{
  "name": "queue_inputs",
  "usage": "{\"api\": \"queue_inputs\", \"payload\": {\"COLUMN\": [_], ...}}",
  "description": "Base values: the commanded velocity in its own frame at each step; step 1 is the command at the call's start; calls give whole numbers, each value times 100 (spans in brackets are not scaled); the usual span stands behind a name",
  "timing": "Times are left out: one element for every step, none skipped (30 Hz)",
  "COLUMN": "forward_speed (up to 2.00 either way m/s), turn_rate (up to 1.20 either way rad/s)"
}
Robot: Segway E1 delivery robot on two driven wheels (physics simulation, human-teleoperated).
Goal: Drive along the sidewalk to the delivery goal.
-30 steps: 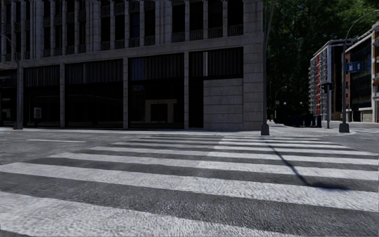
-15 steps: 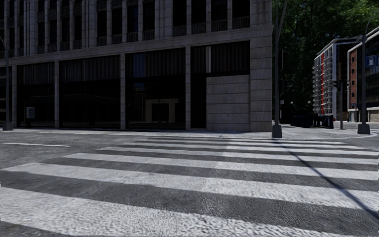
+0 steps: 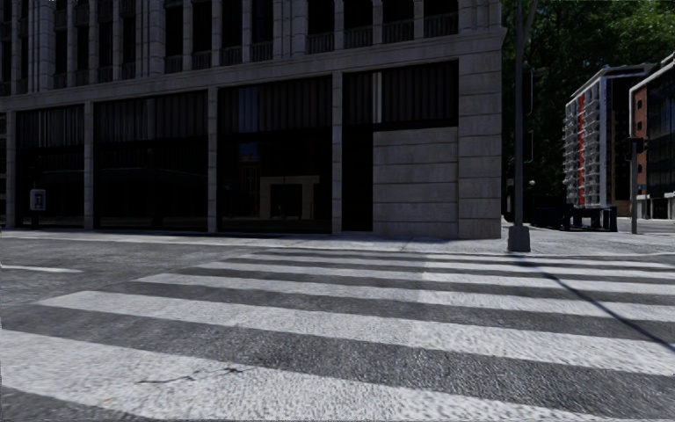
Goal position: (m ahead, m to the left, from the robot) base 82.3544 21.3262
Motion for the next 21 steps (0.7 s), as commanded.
{"api": "queue_inputs", "payload": {"forward_speed": [200, 200, 200, 200, 200, 200, 200, 200, 200, 200, 200, 200, 200, 200, 200, 200, 200, 200, 200, 200, 200], "turn_rate": [0, 0, 0, 0, 0, 0, 0, 0, 0, 0, 0, 0, 0, 0, 0, 0, 0, 0, 0, 0, 0]}}
